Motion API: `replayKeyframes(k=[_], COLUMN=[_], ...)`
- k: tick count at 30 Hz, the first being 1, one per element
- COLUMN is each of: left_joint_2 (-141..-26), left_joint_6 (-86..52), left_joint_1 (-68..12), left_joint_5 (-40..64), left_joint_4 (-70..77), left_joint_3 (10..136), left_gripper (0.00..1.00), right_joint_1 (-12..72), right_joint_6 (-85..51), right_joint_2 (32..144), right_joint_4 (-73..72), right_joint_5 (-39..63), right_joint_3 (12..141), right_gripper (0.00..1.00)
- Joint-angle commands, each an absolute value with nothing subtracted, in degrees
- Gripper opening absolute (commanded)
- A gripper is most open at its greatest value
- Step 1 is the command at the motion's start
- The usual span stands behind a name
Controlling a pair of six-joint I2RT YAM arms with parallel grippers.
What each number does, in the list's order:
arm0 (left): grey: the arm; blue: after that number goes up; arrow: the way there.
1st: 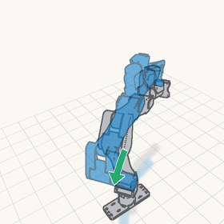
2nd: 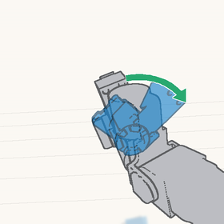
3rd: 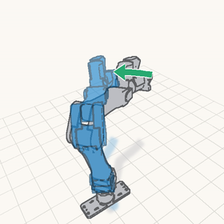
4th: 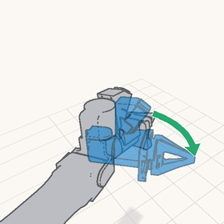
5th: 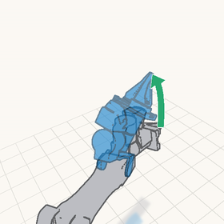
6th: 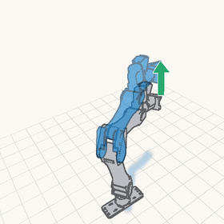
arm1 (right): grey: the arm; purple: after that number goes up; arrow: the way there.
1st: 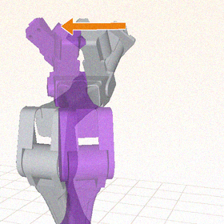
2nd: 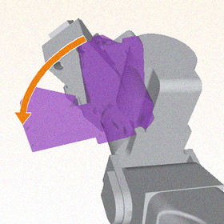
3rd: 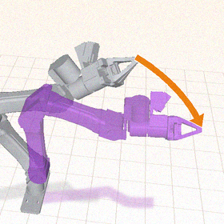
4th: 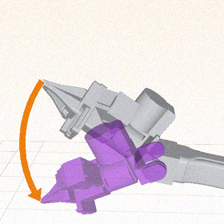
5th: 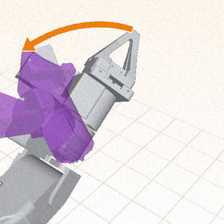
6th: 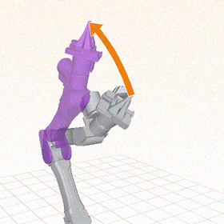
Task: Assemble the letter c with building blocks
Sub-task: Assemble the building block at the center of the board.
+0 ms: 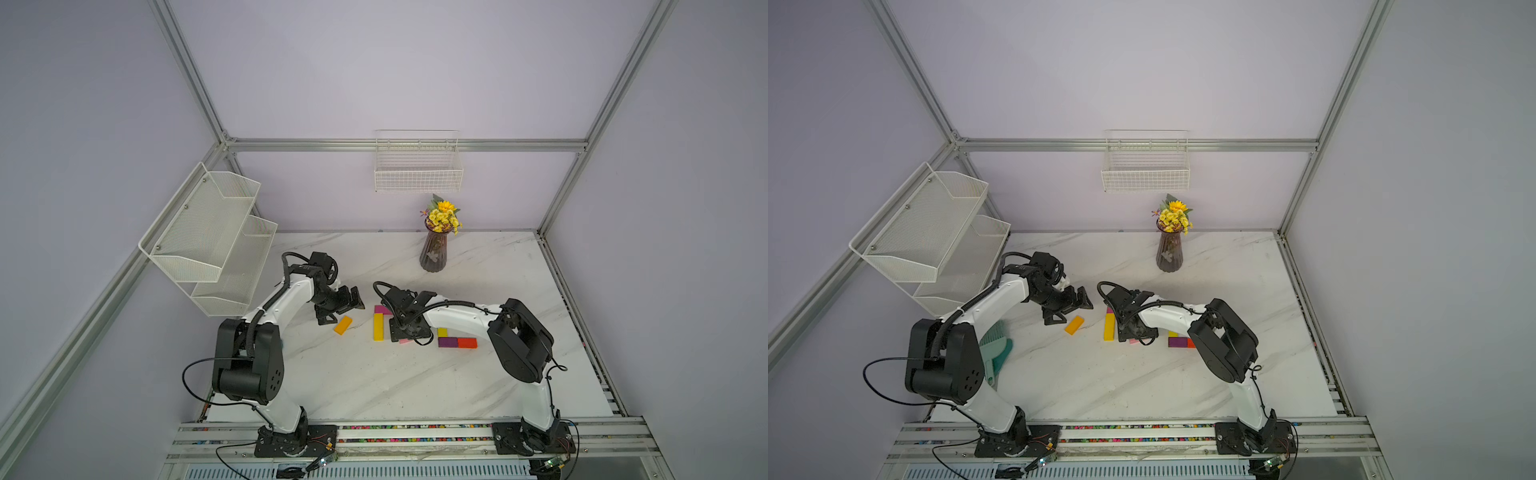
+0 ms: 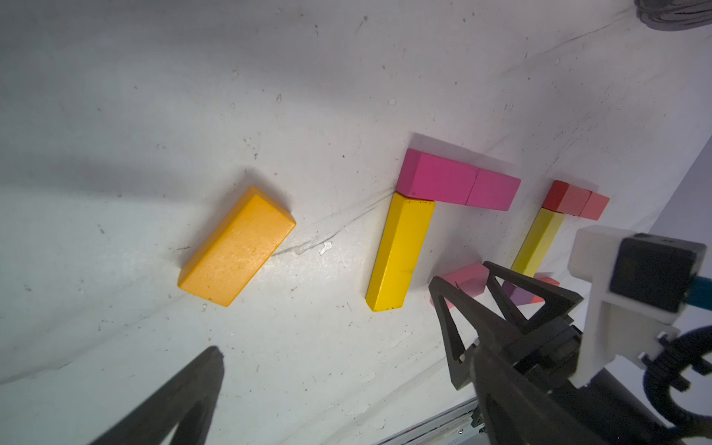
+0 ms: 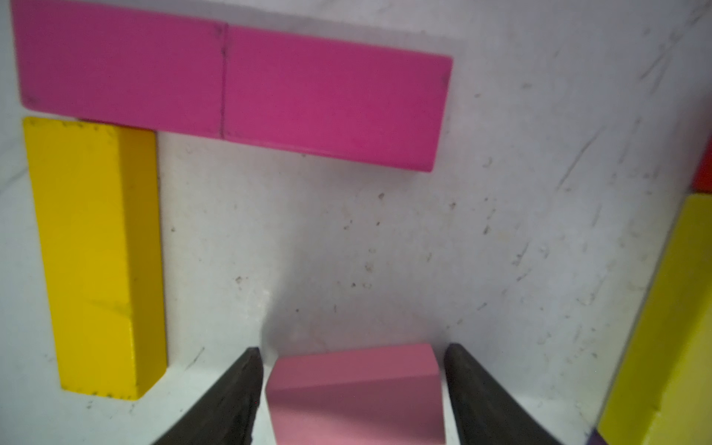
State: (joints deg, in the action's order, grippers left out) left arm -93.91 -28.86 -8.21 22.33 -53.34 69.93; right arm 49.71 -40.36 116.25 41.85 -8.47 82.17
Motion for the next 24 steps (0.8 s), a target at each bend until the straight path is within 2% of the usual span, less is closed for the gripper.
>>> replayKeyframes(k=[1,7,17,24], left_joint_2=[-94.0,-94.2,-93.3,-92.2], left_joint_6=[-27.5,-27.9,-28.6,-29.0], left_joint_1=[-7.7,-7.6,-7.7,-7.7], left_joint_5=[23.9,24.5,25.1,25.3], left_joint_4=[-52.8,-52.1,-52.1,-51.5], left_joint_3=[71.8,71.1,70.8,69.2], left_gripper=[1.0,1.0,1.0,1.0], right_joint_1=[50.6,51.0,53.0,56.6], right_joint_6=[-40.6,-41.4,-42.1,-46.2], right_joint_2=[114.7,114.3,112.4,110.4], right_joint_4=[44.4,43.4,42.8,42.6], right_joint_5=[-9.4,-9.4,-9.3,-10.3], right_joint_3=[80.9,79.2,80.2,81.4], right_gripper=[0.77,0.74,0.56,0.55])
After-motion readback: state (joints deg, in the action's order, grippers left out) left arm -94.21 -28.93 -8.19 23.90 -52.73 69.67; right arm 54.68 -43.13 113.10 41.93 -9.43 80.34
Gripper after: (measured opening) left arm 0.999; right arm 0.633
